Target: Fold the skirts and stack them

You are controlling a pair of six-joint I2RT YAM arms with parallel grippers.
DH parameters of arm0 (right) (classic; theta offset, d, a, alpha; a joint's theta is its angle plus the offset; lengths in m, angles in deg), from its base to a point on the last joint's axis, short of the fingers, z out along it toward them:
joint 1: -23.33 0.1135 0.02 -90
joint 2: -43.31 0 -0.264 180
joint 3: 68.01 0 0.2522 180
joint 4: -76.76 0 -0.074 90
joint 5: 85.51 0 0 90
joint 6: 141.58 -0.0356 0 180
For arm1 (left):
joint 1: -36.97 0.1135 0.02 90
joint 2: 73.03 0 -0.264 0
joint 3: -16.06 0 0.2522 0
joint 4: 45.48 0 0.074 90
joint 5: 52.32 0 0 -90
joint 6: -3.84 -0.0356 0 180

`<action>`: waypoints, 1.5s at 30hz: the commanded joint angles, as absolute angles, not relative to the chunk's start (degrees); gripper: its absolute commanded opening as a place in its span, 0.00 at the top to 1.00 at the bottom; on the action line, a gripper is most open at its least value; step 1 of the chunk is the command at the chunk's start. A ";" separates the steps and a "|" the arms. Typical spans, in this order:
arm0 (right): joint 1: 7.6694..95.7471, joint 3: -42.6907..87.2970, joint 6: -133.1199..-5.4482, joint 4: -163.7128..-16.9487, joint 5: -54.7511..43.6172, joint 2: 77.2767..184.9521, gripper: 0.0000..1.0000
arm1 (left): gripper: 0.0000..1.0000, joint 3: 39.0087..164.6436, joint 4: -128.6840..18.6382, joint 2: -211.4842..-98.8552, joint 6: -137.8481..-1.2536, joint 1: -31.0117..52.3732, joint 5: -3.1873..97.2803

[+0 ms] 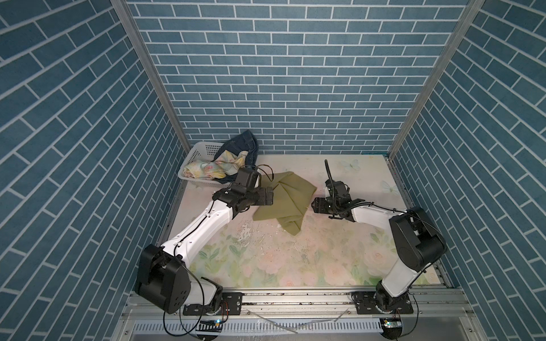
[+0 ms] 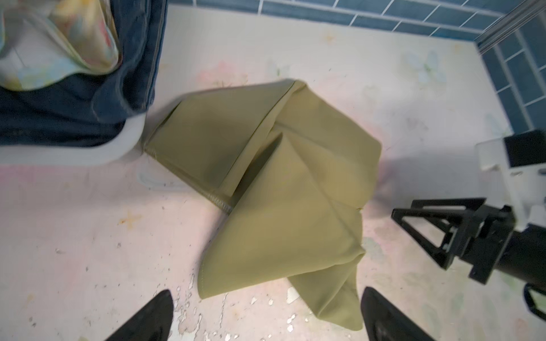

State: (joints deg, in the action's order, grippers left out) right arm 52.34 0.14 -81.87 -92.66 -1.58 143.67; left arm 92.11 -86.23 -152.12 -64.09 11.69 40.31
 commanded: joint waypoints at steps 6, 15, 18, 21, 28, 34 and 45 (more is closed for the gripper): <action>52.55 8.77 -89.07 -107.40 -2.75 154.43 0.27 | 0.00 88.81 -85.17 -149.23 -63.54 11.64 40.31; 52.15 18.88 -81.73 -105.28 2.00 155.12 1.00 | 0.00 88.92 -86.67 -147.80 -63.99 11.60 39.14; 52.32 16.64 -80.26 -101.57 4.63 148.11 1.00 | 0.00 87.89 -86.34 -147.21 -63.95 11.66 38.38; 52.33 13.04 -79.89 -97.76 9.33 140.12 1.00 | 0.01 87.09 -85.48 -147.76 -63.97 11.54 38.69; 53.97 8.86 -78.75 -89.40 20.06 126.49 1.00 | 0.03 87.24 -82.97 -151.15 -66.71 6.06 37.41; 54.26 11.80 -79.45 -82.22 22.79 125.48 1.00 | 0.03 84.00 -74.83 -151.78 -71.90 -3.80 38.68; 48.59 12.50 -77.60 -69.84 27.61 114.21 0.21 | 0.03 79.03 -62.78 -156.15 -75.95 -19.28 37.72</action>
